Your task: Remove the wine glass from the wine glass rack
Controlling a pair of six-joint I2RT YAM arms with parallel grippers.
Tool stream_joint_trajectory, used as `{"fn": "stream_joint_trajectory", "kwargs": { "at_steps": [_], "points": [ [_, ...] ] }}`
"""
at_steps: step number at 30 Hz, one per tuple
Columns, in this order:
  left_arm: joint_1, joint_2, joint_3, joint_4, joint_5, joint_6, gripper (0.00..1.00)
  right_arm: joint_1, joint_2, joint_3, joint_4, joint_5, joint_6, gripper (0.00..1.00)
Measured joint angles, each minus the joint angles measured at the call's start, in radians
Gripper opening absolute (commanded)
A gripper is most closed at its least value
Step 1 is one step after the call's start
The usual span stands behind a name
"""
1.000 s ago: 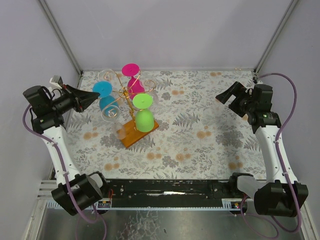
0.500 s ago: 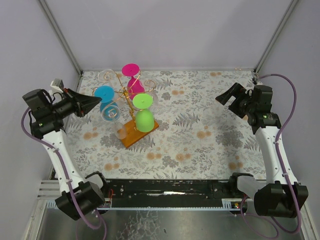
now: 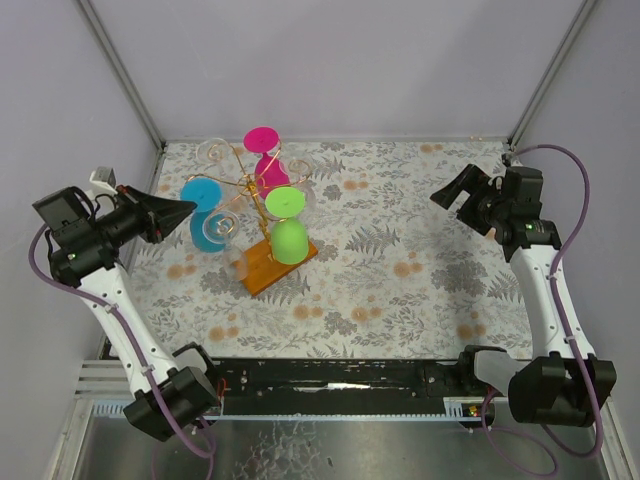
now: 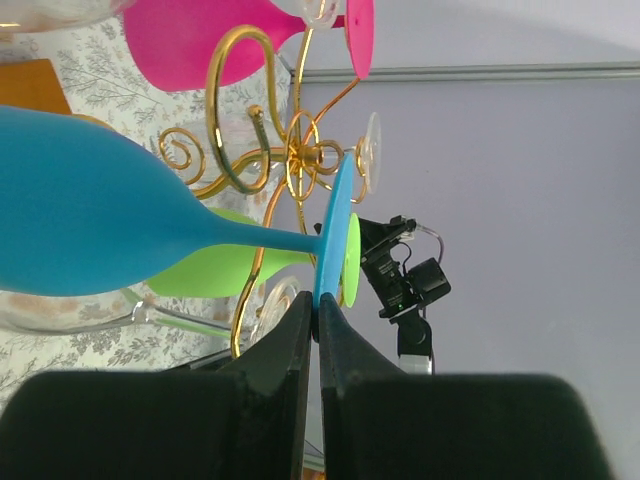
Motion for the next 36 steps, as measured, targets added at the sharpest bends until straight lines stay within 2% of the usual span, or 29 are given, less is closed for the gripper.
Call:
{"fn": "stream_joint_trajectory", "kwargs": {
  "at_steps": [9,17,24,32,36],
  "points": [
    [0.055,-0.005,0.108,-0.175,-0.066,0.108,0.00,0.000,0.048,0.055,-0.007,0.000,-0.021,0.99],
    [0.071,-0.002,0.165,-0.228,-0.191,0.151,0.00,0.000,0.076,0.086,-0.006,0.000,-0.030,0.99],
    [0.076,0.042,0.279,-0.240,-0.307,0.227,0.00,0.000,0.080,0.097,-0.009,0.000,-0.031,0.99],
    [0.073,0.147,0.495,-0.211,-0.307,0.443,0.00,0.000,0.121,0.146,-0.007,-0.001,-0.029,0.99],
    [0.019,0.210,0.608,-0.192,-0.306,0.563,0.00,0.000,0.148,0.169,-0.004,0.000,-0.028,0.99]
  ]
}}
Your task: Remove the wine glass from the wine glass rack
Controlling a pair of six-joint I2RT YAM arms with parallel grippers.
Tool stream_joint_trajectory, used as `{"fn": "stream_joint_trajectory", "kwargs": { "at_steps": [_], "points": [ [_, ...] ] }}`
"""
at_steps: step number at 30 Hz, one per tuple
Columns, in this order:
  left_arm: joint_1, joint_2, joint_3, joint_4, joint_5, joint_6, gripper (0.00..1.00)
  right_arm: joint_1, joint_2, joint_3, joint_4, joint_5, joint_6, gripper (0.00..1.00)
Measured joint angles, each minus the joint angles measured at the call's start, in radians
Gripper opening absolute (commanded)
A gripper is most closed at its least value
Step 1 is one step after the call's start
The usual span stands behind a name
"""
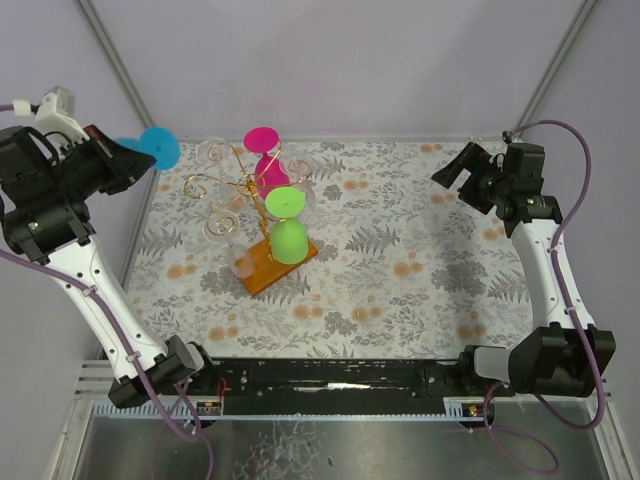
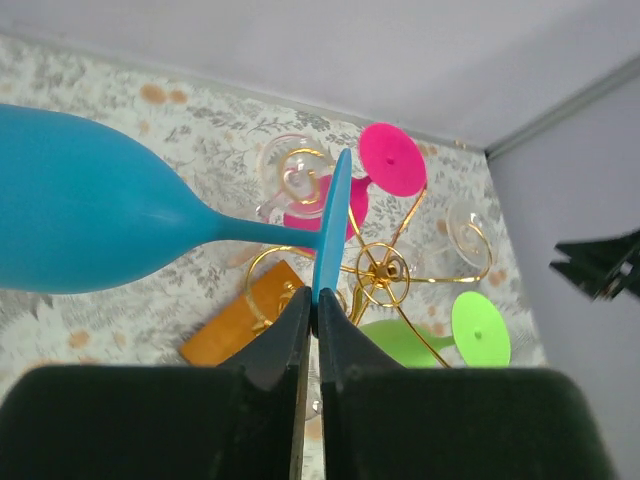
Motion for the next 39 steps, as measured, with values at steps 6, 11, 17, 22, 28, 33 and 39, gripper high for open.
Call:
{"fn": "stream_joint_trajectory", "kwargs": {
  "at_steps": [6,11,17,22,28,33,39],
  "points": [
    [-0.222,0.043,0.105,0.044,-0.076,0.161,0.00,0.000,0.028,0.051,-0.011,-0.008,0.001,0.99],
    [-0.476,0.064,0.156,0.090,-0.226,0.305,0.00,0.000,0.087,0.162,-0.043,-0.055,-0.018,0.99],
    [-0.704,0.131,0.248,0.153,-0.409,0.472,0.00,0.000,0.122,0.253,-0.066,-0.167,-0.016,0.99],
    [-0.948,0.159,0.237,0.214,-0.566,0.637,0.00,0.000,0.122,0.282,-0.074,-0.255,0.006,0.99],
    [-1.263,0.163,0.132,0.326,-0.732,0.841,0.00,0.000,0.106,0.316,-0.075,-0.312,0.042,0.99],
    [-1.441,0.160,0.001,0.447,-0.826,0.995,0.00,0.000,0.060,0.343,-0.079,-0.326,0.068,0.99],
    [-1.583,0.153,-0.198,0.568,-0.897,1.154,0.00,0.000,-0.012,0.398,-0.085,-0.354,0.093,0.99]
  ]
}}
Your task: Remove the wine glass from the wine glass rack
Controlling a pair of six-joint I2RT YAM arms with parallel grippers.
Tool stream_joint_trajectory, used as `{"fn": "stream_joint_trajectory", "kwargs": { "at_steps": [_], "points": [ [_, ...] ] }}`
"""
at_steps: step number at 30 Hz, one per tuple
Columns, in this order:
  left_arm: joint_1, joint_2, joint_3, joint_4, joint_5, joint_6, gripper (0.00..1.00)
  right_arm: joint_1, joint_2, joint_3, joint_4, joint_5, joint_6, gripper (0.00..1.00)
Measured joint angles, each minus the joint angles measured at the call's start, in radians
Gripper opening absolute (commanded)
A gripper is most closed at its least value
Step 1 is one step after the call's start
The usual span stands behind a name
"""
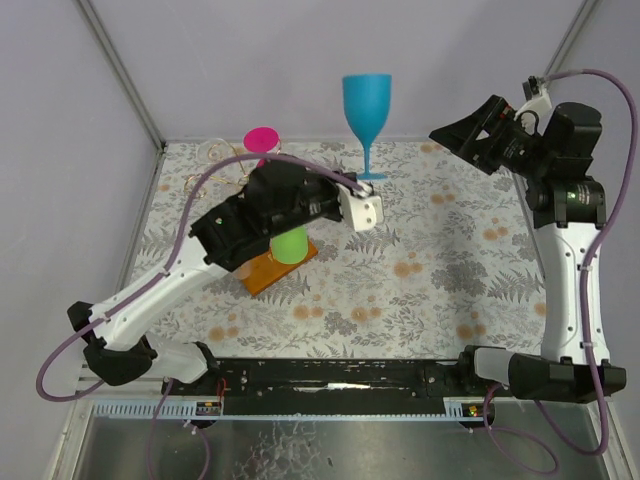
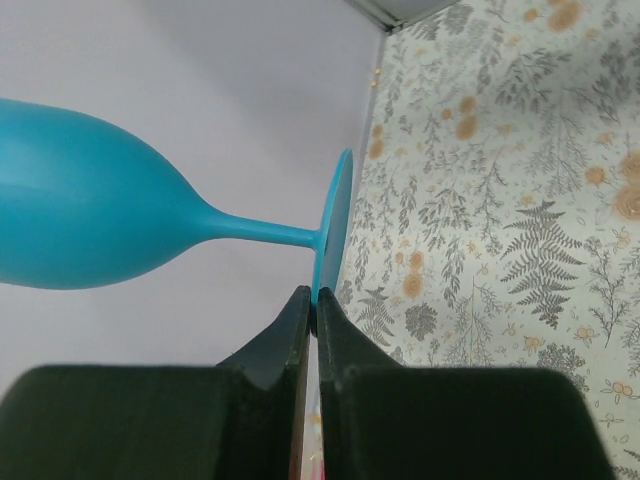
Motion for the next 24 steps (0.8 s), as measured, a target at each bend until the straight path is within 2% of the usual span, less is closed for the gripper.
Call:
{"fn": "stream_joint_trajectory", "kwargs": {
  "at_steps": [9,24],
  "points": [
    [-0.133,-0.021,-0.193,0.113,-0.038,0.153,0.00,0.000,-0.043,0.099,-0.059,-0.044,-0.025,0.99],
    [-0.204,-0.002,-0.263,0.153,-0.027,0.270,0.00,0.000,-0.020,0.172,-0.275,-0.140,-0.184,0.99]
  ]
}}
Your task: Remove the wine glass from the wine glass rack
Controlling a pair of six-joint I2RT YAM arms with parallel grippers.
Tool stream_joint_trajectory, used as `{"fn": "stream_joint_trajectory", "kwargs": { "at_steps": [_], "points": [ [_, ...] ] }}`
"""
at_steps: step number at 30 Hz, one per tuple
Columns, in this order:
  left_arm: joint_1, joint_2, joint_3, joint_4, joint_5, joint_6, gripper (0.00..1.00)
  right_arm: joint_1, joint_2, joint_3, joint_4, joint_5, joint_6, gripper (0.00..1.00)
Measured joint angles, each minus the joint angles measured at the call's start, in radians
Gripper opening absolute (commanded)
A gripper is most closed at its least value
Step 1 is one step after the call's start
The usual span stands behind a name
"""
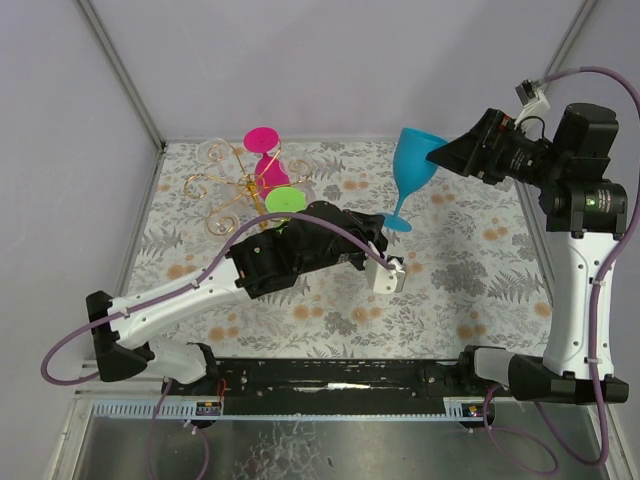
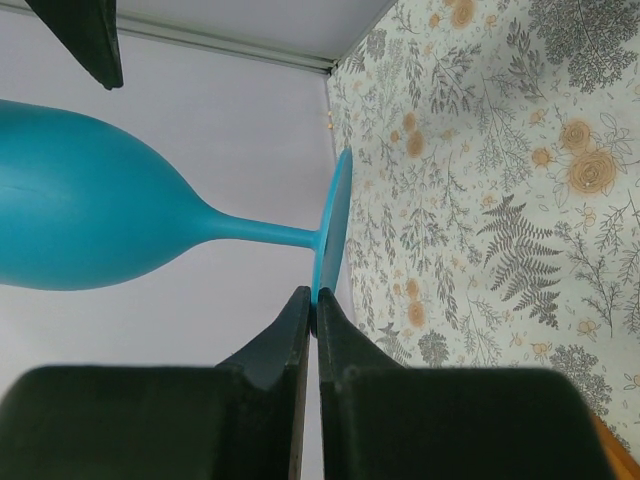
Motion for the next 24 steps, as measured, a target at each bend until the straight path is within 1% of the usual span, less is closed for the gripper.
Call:
{"fn": "stream_joint_trajectory", "kwargs": {
  "at_steps": [11,24],
  "points": [
    [-0.021,0.045,0.000,0.010,0.019,0.005,0.00,0.000,0.008,-0.004,0.010,-0.084,0.007,1.00],
    [-0.023,0.082,0.000,0.022,0.026,0.005,0.00,-0.004,0.042,-0.057,-0.022,-0.103,-0.021,1.00]
  ]
}}
